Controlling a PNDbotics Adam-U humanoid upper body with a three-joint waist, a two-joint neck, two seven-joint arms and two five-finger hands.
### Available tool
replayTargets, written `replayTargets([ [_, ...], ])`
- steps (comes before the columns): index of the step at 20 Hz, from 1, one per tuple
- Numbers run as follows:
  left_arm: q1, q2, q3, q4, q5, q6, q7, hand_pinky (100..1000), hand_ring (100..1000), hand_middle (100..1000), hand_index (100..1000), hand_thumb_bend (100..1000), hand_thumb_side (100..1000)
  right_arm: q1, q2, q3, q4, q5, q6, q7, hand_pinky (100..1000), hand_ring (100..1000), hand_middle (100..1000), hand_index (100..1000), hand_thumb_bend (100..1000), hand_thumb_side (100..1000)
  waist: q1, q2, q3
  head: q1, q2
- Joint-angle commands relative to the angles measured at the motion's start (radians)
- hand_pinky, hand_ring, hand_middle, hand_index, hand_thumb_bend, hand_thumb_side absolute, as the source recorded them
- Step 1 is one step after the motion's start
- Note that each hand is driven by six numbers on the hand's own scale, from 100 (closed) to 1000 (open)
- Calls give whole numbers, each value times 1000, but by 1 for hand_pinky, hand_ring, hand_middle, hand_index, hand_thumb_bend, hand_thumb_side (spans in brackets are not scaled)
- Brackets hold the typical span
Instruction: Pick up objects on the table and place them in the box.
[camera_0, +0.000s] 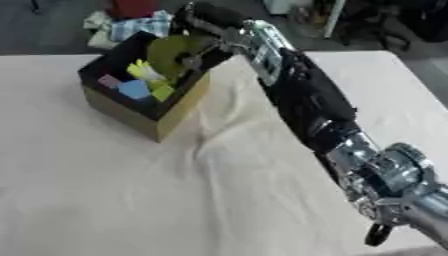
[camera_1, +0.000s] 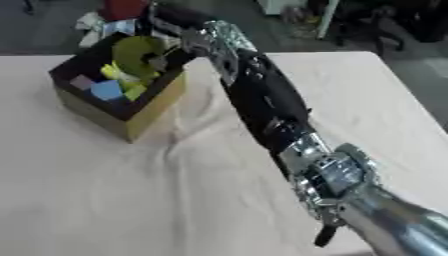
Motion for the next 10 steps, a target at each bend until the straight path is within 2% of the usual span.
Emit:
replayTargets([
  [1,-11,5,-3,-12,7,-2,-6,830,747,696,849,100,663,-24,6,-23,17,80,47,-52,801,844,880,1000,175,474,20,-24,2,-9,-2],
  [2,-11,5,-2,-12,7,-2,-5,830,747,696,849,100,663,-24,6,-23,12,95,52,-70,819,869,922,1000,210,488,20,-24,2,-8,-2],
  [6,-9,4,-1,-13,6,-1,-4,831,747,696,849,100,664,-26,-3,-19,-20,112,68,-141,837,899,980,1000,283,509,18,-23,-5,-4,0],
  [10,-7,7,2,-13,5,-1,-2,831,747,696,849,100,663,-34,-19,-9,-40,91,66,-152,843,909,993,1000,273,511,18,-24,-17,0,-1],
])
